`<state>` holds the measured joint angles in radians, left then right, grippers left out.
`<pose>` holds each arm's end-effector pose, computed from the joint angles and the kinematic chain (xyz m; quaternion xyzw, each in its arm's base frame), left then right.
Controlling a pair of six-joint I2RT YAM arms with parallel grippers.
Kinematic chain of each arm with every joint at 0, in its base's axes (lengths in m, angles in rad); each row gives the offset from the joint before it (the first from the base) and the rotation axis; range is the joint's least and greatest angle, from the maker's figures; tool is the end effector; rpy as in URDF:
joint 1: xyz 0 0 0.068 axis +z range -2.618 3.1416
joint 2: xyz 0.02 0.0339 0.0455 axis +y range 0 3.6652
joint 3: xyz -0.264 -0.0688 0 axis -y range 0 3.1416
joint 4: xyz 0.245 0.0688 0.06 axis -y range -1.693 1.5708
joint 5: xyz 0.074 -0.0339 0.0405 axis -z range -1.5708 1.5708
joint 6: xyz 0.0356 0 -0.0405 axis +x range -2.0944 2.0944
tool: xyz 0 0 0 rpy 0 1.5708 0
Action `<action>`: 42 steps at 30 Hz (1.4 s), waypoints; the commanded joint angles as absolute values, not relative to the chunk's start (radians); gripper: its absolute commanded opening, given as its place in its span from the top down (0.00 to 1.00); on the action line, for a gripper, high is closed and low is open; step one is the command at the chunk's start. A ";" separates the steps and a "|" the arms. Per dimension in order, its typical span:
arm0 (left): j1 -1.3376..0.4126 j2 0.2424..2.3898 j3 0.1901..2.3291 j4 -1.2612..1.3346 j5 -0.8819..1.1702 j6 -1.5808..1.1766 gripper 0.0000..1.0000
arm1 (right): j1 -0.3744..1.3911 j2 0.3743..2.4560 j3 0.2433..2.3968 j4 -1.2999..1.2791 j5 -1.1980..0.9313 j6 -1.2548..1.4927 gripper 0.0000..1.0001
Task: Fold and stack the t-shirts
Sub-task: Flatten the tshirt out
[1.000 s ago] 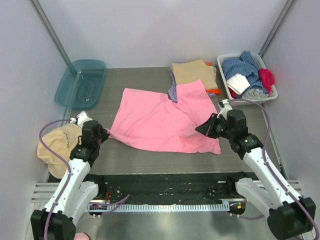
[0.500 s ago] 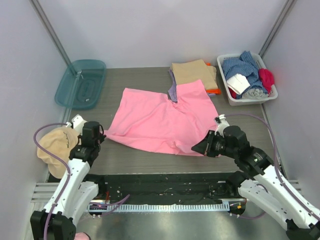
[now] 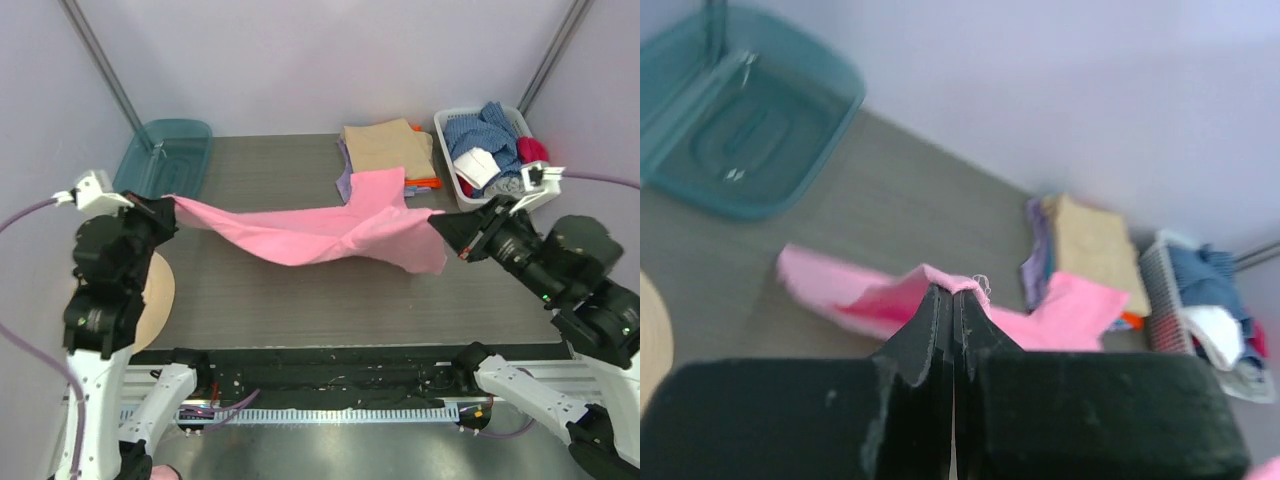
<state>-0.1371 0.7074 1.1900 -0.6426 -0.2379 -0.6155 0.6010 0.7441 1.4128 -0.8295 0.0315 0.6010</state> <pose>0.1158 -0.0075 0.4346 -0.2539 0.7162 -0.1525 0.6319 0.0740 0.0494 0.4737 0.0102 0.7615 0.3565 0.5412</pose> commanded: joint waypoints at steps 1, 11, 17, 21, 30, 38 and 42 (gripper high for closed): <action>-0.140 0.693 1.434 -0.836 -0.117 -0.537 1.00 | 0.604 0.795 1.607 -0.828 0.040 0.494 0.99; -0.137 0.632 1.721 -0.975 -0.005 -0.630 1.00 | 0.534 0.782 1.856 -0.945 -0.090 0.451 0.99; -0.075 0.643 1.841 -1.121 0.153 -0.664 1.00 | 0.329 0.851 2.086 -1.100 -0.280 0.423 0.99; -0.006 0.661 1.853 -1.144 0.242 -0.647 1.00 | 0.290 0.858 2.088 -1.095 -0.319 0.443 0.99; -0.020 0.649 1.333 -0.743 0.118 -0.677 1.00 | 0.291 0.790 1.475 -0.711 -0.146 0.462 0.99; -0.018 1.026 1.244 -0.340 0.055 -0.539 1.00 | 0.261 1.107 1.368 -0.326 -0.005 0.342 0.99; -0.018 1.316 1.519 -0.305 0.058 -0.473 1.00 | 0.157 1.421 1.729 -0.273 -0.061 0.313 0.99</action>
